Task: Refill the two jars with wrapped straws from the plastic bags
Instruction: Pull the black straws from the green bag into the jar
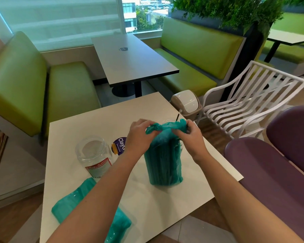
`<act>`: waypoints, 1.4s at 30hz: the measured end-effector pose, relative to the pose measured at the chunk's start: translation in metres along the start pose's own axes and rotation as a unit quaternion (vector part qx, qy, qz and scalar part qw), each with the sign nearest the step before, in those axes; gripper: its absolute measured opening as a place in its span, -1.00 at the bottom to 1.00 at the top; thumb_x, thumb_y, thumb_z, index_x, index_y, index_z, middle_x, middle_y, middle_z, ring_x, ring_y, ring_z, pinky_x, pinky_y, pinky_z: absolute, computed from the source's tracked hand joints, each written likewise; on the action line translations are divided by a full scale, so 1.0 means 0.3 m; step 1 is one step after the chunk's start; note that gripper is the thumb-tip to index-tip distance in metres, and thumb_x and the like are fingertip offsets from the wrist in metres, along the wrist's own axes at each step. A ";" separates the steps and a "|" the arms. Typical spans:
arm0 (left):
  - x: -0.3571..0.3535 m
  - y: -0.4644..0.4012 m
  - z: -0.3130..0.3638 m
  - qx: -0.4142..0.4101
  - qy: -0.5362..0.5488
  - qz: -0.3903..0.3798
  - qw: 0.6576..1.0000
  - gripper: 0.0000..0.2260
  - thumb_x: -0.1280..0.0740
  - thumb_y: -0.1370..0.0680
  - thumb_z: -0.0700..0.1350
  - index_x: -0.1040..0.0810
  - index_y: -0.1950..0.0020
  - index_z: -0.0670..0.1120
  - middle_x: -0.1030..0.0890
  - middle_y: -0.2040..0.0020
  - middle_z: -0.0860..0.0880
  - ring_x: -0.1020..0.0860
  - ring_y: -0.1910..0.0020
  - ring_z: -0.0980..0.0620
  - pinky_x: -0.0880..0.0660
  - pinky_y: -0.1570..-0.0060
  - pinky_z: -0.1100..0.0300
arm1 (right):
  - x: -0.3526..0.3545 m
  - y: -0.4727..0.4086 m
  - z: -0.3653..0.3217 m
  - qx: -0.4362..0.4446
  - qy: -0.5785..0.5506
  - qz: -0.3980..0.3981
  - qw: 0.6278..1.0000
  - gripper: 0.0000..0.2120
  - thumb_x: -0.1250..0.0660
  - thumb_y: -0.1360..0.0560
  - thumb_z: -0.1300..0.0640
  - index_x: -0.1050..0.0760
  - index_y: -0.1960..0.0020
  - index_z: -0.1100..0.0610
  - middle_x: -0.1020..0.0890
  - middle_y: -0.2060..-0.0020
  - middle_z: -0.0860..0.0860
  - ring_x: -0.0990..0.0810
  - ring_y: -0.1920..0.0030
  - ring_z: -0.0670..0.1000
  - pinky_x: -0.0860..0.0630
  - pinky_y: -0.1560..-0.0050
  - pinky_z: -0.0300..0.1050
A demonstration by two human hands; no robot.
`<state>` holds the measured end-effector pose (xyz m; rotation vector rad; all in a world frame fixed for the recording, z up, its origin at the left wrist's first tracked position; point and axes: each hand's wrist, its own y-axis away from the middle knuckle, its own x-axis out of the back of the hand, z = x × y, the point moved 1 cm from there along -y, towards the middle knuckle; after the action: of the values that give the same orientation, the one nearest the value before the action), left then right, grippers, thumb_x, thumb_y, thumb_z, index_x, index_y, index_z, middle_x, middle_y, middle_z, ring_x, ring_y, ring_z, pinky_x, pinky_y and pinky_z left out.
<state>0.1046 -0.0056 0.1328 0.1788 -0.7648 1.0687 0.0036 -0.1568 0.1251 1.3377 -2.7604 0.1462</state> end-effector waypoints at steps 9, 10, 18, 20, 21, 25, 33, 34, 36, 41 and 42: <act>0.031 -0.015 0.028 0.093 0.198 0.070 0.973 -0.87 -0.42 -0.52 -0.11 -0.53 0.03 0.10 -0.63 -0.01 -0.06 -0.61 0.03 -0.01 -0.61 -0.02 -0.04 | 0.022 -0.005 -0.067 0.049 0.060 0.011 0.997 -0.62 -0.42 -0.49 0.25 -0.46 -0.23 -0.02 -0.54 -0.02 -0.18 -0.52 0.10 -0.09 -0.48 0.22 -0.42; 0.033 -0.013 0.038 0.107 0.219 0.069 0.967 -0.85 -0.41 -0.54 -0.12 -0.49 0.03 0.10 -0.62 -0.04 -0.10 -0.62 0.06 -0.01 -0.62 0.00 -0.05 | 0.022 -0.002 -0.073 0.063 0.069 -0.002 0.996 -0.60 -0.39 -0.50 0.28 -0.46 -0.25 -0.07 -0.52 -0.04 -0.22 -0.51 0.11 -0.10 -0.48 0.20 -0.42; 0.046 0.009 0.052 0.070 0.215 0.053 0.973 -0.68 -0.28 -0.59 -0.31 -0.56 0.18 0.10 -0.62 -0.01 -0.09 -0.64 0.03 -0.02 -0.63 0.06 0.17 | 0.012 0.004 -0.120 0.039 0.164 -0.105 0.980 -0.74 -0.18 -0.62 0.08 -0.65 -0.08 -0.10 -0.47 0.02 0.03 -0.44 0.01 -0.12 -0.36 0.05 -0.26; 0.038 0.015 0.045 0.051 0.189 0.017 0.980 -0.57 -0.23 -0.59 -0.37 -0.65 0.22 0.13 -0.65 -0.03 -0.05 -0.62 -0.02 -0.02 -0.60 -0.05 0.16 | 0.007 0.004 -0.125 0.023 0.183 -0.088 0.979 -0.71 -0.20 -0.61 -0.09 -0.66 -0.09 -0.01 -0.48 0.03 0.02 -0.45 0.03 -0.11 -0.37 0.08 -0.28; 0.036 0.018 0.044 0.044 0.167 0.002 0.985 -0.54 -0.20 -0.58 -0.40 -0.68 0.17 0.13 -0.65 -0.06 -0.04 -0.60 -0.04 -0.01 -0.57 -0.10 0.15 | 0.006 0.004 -0.127 0.020 0.194 -0.078 0.978 -0.68 -0.22 -0.59 -0.13 -0.67 -0.06 0.02 -0.48 0.05 0.01 -0.46 0.05 -0.11 -0.37 0.10 -0.28; 0.045 0.029 0.065 0.040 0.125 -0.010 0.991 -0.67 -0.24 -0.56 -0.35 -0.70 -0.07 0.00 -0.59 -0.09 0.02 -0.53 -0.08 0.05 -0.50 -0.04 0.37 | 0.006 0.007 -0.128 0.027 0.239 -0.075 0.968 -0.78 -0.38 -0.50 -0.10 -0.68 0.14 0.02 -0.48 0.14 0.00 -0.48 0.13 -0.09 -0.44 0.14 -0.25; 0.043 0.046 0.064 0.061 0.102 0.011 0.993 -0.69 -0.50 -0.44 -0.20 -0.67 -0.15 0.04 -0.55 -0.06 0.07 -0.52 -0.07 0.06 -0.54 -0.16 0.10 | 0.016 0.005 -0.121 -0.040 0.313 -0.100 0.944 -0.68 -0.36 -0.53 0.21 -0.59 -0.26 -0.01 -0.54 -0.29 0.07 -0.57 -0.04 0.03 -0.61 -0.09 -0.02; 0.048 0.047 0.060 0.067 0.098 -0.013 0.993 -0.60 -0.50 -0.42 -0.26 -0.64 -0.22 0.04 -0.52 -0.12 0.05 -0.50 -0.11 0.04 -0.53 -0.18 0.12 | 0.020 0.004 -0.119 -0.057 0.320 -0.119 0.938 -0.63 -0.34 -0.53 0.25 -0.56 -0.29 -0.03 -0.51 -0.32 0.07 -0.55 -0.09 0.04 -0.60 -0.12 -0.02; 0.059 0.046 0.048 0.087 0.106 -0.071 0.988 -0.42 -0.51 -0.36 -0.34 -0.56 -0.31 0.05 -0.45 -0.21 0.04 -0.46 -0.17 0.00 -0.53 -0.17 0.14 | 0.023 0.002 -0.114 -0.097 0.325 -0.150 0.929 -0.56 -0.32 -0.52 0.30 -0.53 -0.31 -0.08 -0.44 -0.36 0.06 -0.49 -0.14 0.03 -0.58 -0.11 -0.07; 0.045 0.053 -0.011 0.122 0.111 -0.156 0.974 -0.23 -0.54 -0.27 -0.39 -0.46 -0.42 0.06 -0.40 -0.26 0.05 -0.45 -0.24 -0.06 -0.55 -0.17 0.04 | 0.009 0.008 -0.088 -0.140 0.312 -0.172 0.924 -0.47 -0.34 -0.48 0.34 -0.49 -0.34 -0.11 -0.30 -0.34 0.07 -0.43 -0.18 0.10 -0.58 0.11 -0.15; 0.041 0.055 -0.022 0.126 0.117 -0.165 0.971 -0.21 -0.54 -0.27 -0.39 -0.45 -0.43 0.07 -0.39 -0.27 0.06 -0.47 -0.24 -0.08 -0.56 -0.16 0.01 | 0.007 0.009 -0.081 -0.153 0.300 -0.185 0.923 -0.43 -0.33 -0.49 0.35 -0.45 -0.38 -0.14 -0.31 -0.36 0.08 -0.44 -0.20 0.12 -0.57 0.17 -0.18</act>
<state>0.0969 0.0146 0.1322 0.3763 -0.3678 0.8468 0.0008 -0.1540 0.1494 1.4030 -1.9059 0.0774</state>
